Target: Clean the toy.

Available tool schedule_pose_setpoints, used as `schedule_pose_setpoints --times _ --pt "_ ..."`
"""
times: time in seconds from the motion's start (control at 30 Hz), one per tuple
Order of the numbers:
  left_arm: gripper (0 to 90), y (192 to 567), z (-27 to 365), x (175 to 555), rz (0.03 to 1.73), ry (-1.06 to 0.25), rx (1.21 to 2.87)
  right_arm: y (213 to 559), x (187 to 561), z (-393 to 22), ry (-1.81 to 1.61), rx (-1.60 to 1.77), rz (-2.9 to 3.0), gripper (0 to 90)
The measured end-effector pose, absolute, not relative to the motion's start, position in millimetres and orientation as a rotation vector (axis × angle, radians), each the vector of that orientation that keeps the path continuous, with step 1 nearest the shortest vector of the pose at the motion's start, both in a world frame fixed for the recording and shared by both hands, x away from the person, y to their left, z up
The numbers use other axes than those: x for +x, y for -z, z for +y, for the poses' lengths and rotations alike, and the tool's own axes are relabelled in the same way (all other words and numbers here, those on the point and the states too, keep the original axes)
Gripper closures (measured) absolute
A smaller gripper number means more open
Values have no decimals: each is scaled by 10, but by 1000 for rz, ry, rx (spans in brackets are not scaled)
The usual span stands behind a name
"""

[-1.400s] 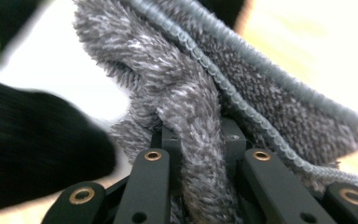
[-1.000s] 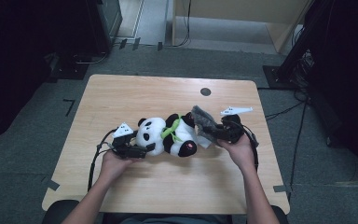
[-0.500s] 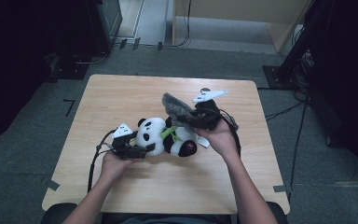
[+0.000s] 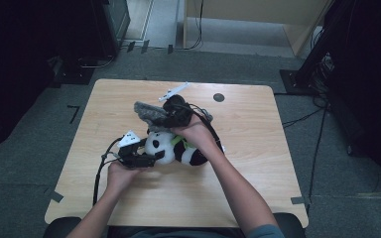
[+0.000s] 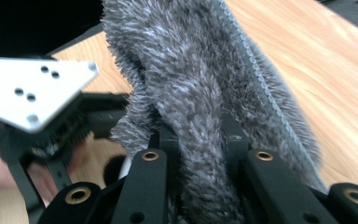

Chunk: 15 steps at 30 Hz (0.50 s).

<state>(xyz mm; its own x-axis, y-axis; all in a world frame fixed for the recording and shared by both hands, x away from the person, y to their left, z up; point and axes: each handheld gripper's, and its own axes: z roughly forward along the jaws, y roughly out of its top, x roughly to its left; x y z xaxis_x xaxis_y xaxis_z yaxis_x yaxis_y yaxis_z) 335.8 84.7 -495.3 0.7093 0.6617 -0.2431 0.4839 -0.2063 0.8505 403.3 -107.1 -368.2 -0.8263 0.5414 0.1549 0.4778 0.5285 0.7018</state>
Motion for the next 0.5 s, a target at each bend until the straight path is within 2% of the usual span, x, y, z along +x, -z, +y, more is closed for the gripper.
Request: schedule_pose_setpoints --times 0.17,0.3,0.5 --pt "161 4953 854 3354 892 -208 1856 3880 4084 -758 -1035 834 2733 774" --pt "161 4973 862 3358 903 -203 1848 4038 4124 -722 -998 856 2774 757" --pt "161 4986 852 3344 898 -222 1840 4059 4123 -767 -1024 821 2778 747"
